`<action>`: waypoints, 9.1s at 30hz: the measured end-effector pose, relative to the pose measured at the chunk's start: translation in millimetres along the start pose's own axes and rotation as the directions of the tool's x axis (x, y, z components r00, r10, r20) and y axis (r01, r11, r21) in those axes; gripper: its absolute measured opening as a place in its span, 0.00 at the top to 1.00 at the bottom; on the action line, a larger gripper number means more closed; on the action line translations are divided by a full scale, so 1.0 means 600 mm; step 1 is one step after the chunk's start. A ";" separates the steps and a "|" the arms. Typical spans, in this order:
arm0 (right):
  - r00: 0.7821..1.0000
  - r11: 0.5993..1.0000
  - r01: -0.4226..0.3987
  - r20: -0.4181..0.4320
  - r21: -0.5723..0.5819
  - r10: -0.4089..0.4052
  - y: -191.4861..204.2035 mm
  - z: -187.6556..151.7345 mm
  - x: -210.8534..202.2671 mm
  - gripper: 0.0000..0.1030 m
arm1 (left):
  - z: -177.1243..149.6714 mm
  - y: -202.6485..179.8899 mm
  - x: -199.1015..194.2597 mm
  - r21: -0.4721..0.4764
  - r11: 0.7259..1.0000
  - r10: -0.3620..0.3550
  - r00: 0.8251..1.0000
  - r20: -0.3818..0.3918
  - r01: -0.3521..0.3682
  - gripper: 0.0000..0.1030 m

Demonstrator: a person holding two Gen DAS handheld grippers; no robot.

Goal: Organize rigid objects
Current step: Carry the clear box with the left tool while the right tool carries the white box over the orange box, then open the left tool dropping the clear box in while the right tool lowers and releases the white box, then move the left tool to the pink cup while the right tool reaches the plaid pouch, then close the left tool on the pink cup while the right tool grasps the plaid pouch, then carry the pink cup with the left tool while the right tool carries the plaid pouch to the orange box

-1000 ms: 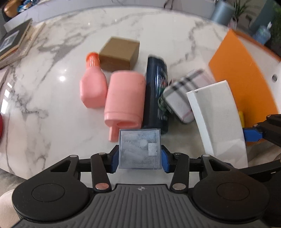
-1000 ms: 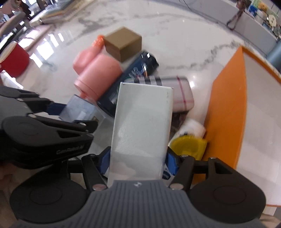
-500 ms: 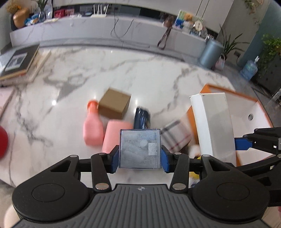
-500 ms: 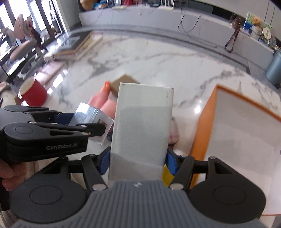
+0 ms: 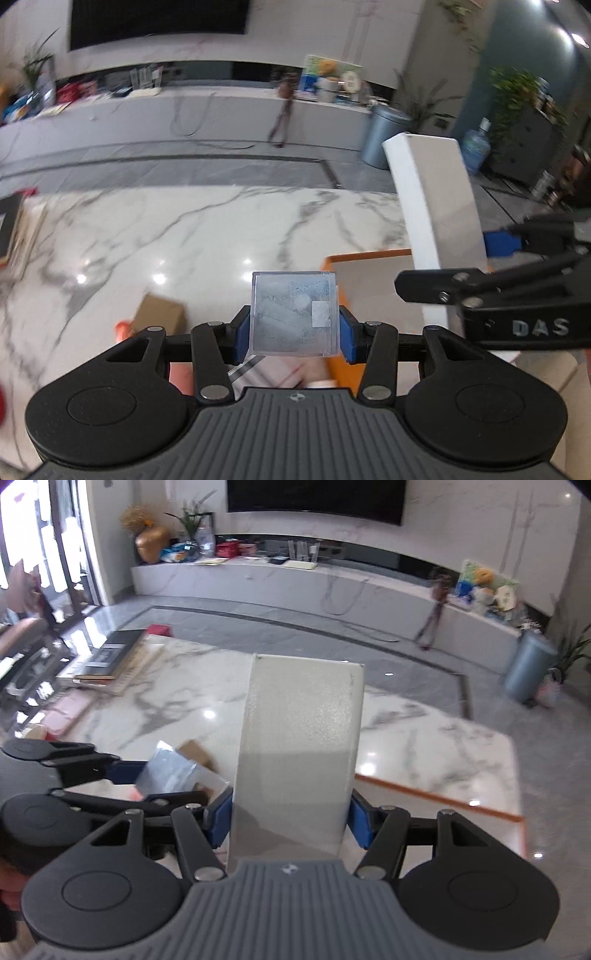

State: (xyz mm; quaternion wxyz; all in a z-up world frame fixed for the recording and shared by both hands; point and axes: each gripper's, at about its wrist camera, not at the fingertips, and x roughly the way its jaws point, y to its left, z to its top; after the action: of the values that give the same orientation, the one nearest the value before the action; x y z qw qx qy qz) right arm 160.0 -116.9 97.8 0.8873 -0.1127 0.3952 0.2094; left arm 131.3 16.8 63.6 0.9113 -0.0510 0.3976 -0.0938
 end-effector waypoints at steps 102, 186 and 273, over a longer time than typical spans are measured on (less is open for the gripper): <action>0.942 0.989 0.074 -0.333 0.131 -0.027 -0.130 -0.071 0.248 0.33 | -0.024 -0.023 0.136 0.271 0.962 0.042 0.999 -0.032 -0.032 0.33; 0.929 0.644 -0.276 -0.370 -0.714 -0.012 0.236 -0.108 0.336 0.27 | -0.141 0.187 0.174 0.025 0.985 0.166 0.902 -0.398 -0.170 0.40; 0.980 0.991 0.112 -0.174 0.077 -0.097 -0.245 -0.127 0.112 0.82 | 0.008 -0.199 0.213 0.236 0.941 -0.194 0.957 -0.217 0.244 0.40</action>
State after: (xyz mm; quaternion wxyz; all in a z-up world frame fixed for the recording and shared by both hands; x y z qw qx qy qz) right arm 218.4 -256.0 2.0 0.8642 -0.1124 0.4716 0.1347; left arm 204.4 -126.7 -4.7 0.8516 0.0341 0.4590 -0.2509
